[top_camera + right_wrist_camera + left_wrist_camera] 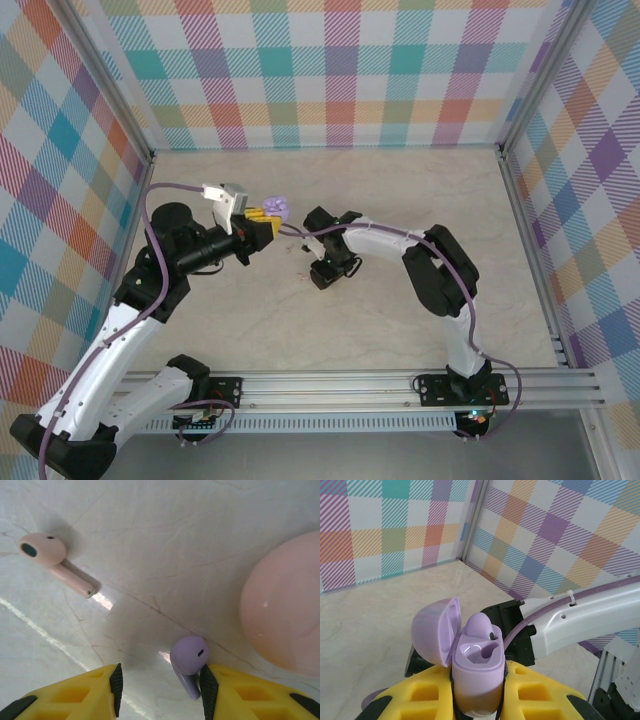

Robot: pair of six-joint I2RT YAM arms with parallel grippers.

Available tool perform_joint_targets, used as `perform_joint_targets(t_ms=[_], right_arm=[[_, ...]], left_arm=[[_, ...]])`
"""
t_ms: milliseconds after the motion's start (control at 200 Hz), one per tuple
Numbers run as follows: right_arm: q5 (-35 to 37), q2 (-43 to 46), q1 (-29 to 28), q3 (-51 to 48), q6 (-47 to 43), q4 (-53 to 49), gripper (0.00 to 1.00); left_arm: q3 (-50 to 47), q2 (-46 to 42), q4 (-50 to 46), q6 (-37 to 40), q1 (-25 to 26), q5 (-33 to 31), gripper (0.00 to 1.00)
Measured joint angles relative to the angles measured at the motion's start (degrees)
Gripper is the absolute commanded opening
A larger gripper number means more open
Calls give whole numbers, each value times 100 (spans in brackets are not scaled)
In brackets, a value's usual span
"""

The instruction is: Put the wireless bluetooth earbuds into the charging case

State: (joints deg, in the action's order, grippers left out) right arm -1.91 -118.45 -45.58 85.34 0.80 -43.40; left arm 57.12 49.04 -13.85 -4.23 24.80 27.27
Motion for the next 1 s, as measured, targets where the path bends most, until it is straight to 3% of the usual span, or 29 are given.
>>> perform_joint_targets(t_ms=[290,1000], right_arm=[[-103,0,-44,52,177,-151,46],[960,-673,-271,1097,605,-686,35]], left_arm=[[-35,-15,-4,0,0,-42,6],[-63,-55,-2,7,0,-42,6]])
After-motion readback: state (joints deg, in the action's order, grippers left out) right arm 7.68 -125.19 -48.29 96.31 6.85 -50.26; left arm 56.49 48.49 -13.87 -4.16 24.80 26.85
